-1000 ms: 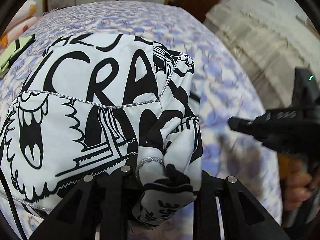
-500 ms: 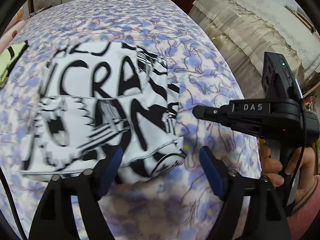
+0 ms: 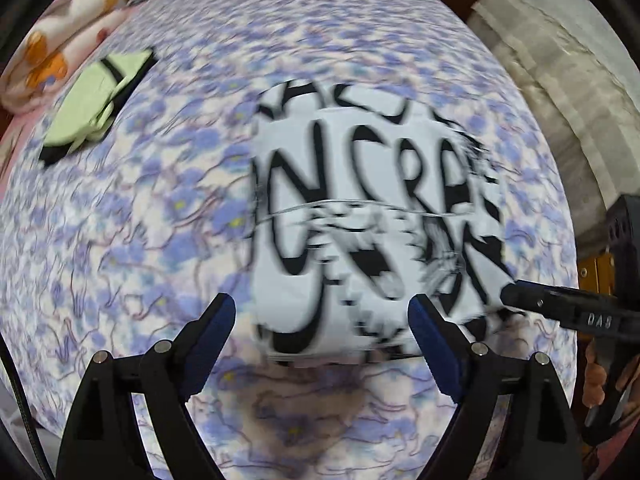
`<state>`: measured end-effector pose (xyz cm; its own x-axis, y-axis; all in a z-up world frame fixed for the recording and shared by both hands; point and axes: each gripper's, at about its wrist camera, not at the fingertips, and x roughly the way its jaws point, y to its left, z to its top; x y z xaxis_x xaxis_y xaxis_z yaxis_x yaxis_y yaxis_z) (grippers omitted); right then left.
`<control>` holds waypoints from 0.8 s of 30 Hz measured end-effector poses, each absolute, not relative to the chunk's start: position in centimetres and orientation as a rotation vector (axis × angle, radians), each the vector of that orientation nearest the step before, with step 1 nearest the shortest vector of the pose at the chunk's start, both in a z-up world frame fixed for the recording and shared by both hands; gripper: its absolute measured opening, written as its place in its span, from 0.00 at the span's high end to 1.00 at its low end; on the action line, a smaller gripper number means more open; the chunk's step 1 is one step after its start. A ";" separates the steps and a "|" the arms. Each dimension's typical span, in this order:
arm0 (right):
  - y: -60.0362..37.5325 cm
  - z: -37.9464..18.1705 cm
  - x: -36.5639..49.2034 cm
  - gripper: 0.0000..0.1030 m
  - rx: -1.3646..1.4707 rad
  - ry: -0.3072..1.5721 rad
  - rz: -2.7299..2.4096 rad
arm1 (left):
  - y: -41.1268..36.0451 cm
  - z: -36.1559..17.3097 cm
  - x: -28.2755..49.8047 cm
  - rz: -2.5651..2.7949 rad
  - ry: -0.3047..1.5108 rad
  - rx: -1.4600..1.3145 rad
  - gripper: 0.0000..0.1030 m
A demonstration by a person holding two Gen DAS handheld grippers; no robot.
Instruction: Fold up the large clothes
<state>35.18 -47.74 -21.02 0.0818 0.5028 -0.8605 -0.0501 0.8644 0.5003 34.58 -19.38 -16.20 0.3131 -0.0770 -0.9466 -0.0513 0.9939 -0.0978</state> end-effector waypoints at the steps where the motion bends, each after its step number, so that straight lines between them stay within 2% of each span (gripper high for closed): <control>1: -47.1 -21.1 35.4 0.51 0.344 1.445 0.430 | -18.6 -16.6 34.7 -0.018 1.267 -0.140 0.18; 3: -45.8 -21.3 35.8 0.57 0.259 1.459 0.424 | -17.1 -17.8 34.9 -0.024 1.311 -0.188 0.27; 4: -45.3 -21.5 36.0 0.67 0.217 1.473 0.402 | -16.6 -18.4 35.0 -0.026 1.335 -0.209 0.30; 6: -44.6 -21.8 36.2 0.83 0.139 1.483 0.361 | -15.7 -20.2 35.3 -0.025 1.393 -0.261 0.43; 8: -44.1 -22.1 36.0 0.87 0.104 1.480 0.354 | -15.2 -21.3 35.4 -0.040 1.420 -0.312 0.45; 9: -44.0 -22.4 35.8 0.89 0.085 1.479 0.357 | -15.1 -21.6 35.4 -0.057 1.426 -0.335 0.49; 13: -44.0 -23.3 35.1 0.90 0.085 1.494 0.319 | -16.0 -21.7 35.3 -0.082 1.434 -0.284 0.56; 14: -43.9 -23.3 34.9 0.90 0.089 1.486 0.303 | -16.5 -21.8 35.2 -0.084 1.441 -0.257 0.61; 24: -43.3 -26.8 32.6 0.91 0.107 1.473 0.194 | -17.0 -24.6 34.8 -0.053 1.483 -0.200 0.64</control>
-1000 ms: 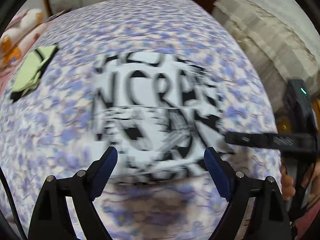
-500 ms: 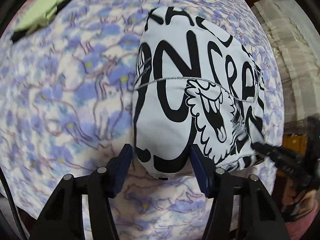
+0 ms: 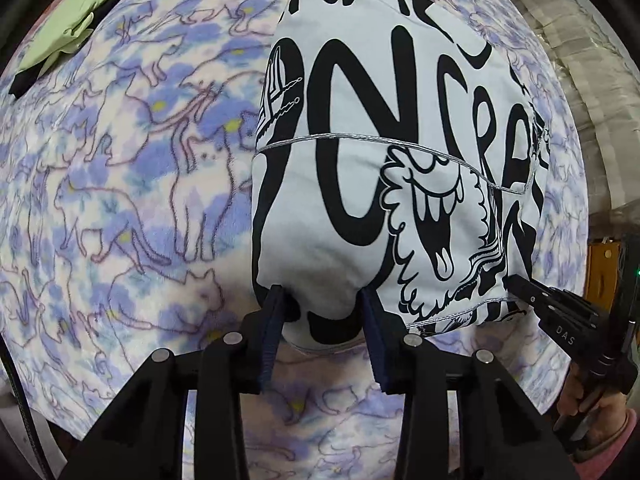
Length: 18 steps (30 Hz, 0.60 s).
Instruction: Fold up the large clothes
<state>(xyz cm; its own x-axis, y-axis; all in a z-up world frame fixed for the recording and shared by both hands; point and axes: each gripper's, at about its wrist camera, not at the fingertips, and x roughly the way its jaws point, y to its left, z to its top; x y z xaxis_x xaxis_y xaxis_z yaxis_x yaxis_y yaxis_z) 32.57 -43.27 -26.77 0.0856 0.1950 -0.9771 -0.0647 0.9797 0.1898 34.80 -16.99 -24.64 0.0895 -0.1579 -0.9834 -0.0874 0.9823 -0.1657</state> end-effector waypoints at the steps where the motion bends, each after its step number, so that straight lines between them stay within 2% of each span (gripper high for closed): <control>1: -42.8 -27.1 32.6 0.91 0.077 1.469 0.184 | -17.0 -24.9 34.7 -0.048 1.481 -0.191 0.64; 9: -41.6 -29.0 32.5 0.89 0.028 1.419 0.150 | -17.5 -27.5 35.1 -0.035 1.434 -0.095 0.63; 13: -40.6 -28.2 32.3 0.87 0.039 1.368 0.121 | -17.7 -26.4 32.9 -0.056 1.294 -0.058 0.63; 18: -41.7 -24.9 28.9 0.87 0.119 1.176 0.109 | -16.6 -24.0 30.8 -0.022 1.221 -0.115 0.64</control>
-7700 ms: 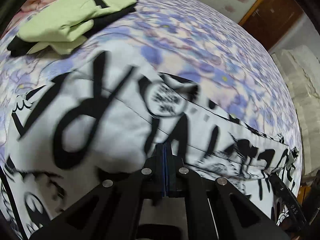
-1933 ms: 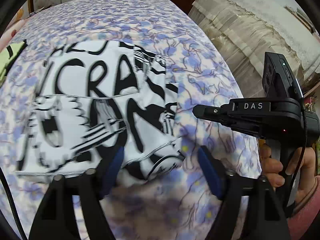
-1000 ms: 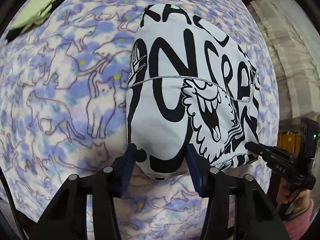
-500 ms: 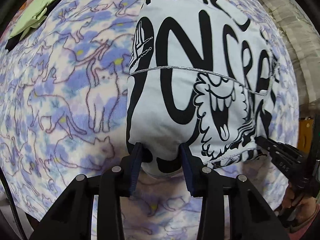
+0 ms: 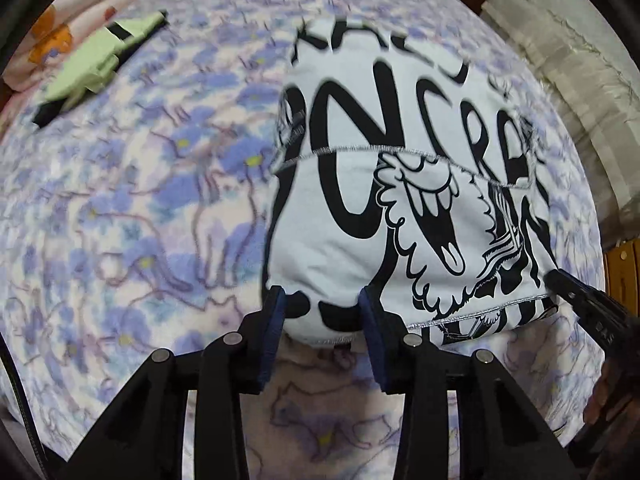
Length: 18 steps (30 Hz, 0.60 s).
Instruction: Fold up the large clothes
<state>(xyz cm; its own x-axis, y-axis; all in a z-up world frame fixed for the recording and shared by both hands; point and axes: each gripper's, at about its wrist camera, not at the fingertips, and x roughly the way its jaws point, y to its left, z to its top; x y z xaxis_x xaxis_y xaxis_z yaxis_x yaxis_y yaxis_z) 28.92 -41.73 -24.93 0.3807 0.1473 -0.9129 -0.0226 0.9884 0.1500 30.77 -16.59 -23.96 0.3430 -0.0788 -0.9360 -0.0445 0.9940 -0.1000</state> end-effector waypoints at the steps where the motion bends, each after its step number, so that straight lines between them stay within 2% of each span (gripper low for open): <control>1: -41.7 -24.3 28.3 0.85 0.102 1.140 0.103 | -16.5 -23.3 30.5 -0.025 1.209 -0.100 0.64; 5: -41.0 -21.2 25.5 0.83 0.082 1.006 0.173 | -17.7 -21.1 29.3 -0.131 1.206 -0.102 0.64; 9: -39.8 -20.4 24.9 0.84 0.157 0.981 0.312 | -19.6 -20.4 30.0 -0.196 1.214 -0.078 0.64; 10: -39.1 -20.3 25.0 0.84 0.156 0.974 0.333 | -20.0 -20.5 30.2 -0.193 1.209 -0.074 0.67; 12: -38.3 -20.2 24.8 0.97 0.139 0.940 0.335 | -19.9 -20.8 31.2 -0.189 1.206 -0.101 0.76; 13: -37.8 -20.4 25.0 0.97 0.137 0.926 0.335 | -19.8 -20.8 31.7 -0.183 1.200 -0.129 0.77; 15: -37.0 -21.1 26.1 1.00 0.173 0.934 0.357 | -19.4 -21.4 32.9 -0.172 1.187 -0.190 0.89; 18: -36.3 -22.7 27.6 1.00 0.252 0.948 0.382 | -19.3 -23.0 34.6 -0.159 1.212 -0.223 0.90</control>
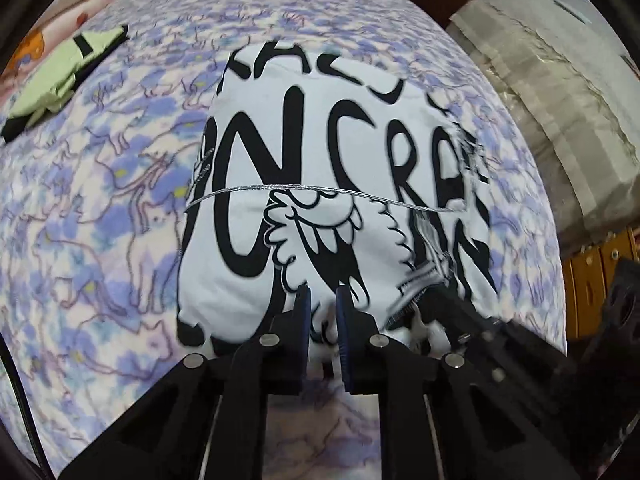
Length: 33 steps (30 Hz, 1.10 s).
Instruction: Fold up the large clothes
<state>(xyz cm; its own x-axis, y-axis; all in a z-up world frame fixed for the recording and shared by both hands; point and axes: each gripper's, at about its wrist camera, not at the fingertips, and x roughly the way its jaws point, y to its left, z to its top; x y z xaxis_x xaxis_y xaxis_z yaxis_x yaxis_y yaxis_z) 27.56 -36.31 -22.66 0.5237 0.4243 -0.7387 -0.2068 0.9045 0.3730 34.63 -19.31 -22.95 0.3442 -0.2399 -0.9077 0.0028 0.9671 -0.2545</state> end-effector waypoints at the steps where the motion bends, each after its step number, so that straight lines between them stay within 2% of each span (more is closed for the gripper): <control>1: -36.1 -23.2 27.8 1.00 0.271 0.955 0.389 | -19.3 -23.3 35.0 -0.160 1.214 -0.231 0.91; 6: -34.9 -25.3 31.0 1.00 0.338 0.974 0.407 | -19.4 -24.1 37.3 -0.193 1.174 -0.272 0.92; 18: -36.9 -25.1 40.9 1.00 0.433 0.899 0.294 | -18.0 -23.8 46.7 -0.211 1.090 -0.347 0.92; 22: -37.0 -25.3 44.4 1.00 0.381 0.911 0.285 | -17.6 -24.1 50.0 -0.224 1.055 -0.373 0.92; 29: -37.1 -25.5 46.9 1.00 0.325 0.885 0.252 | -15.6 -26.0 54.9 -0.193 1.044 -0.493 0.92; 33: -38.1 -26.3 47.1 1.00 0.358 0.891 0.240 | -15.5 -26.7 55.3 -0.182 1.037 -0.472 0.92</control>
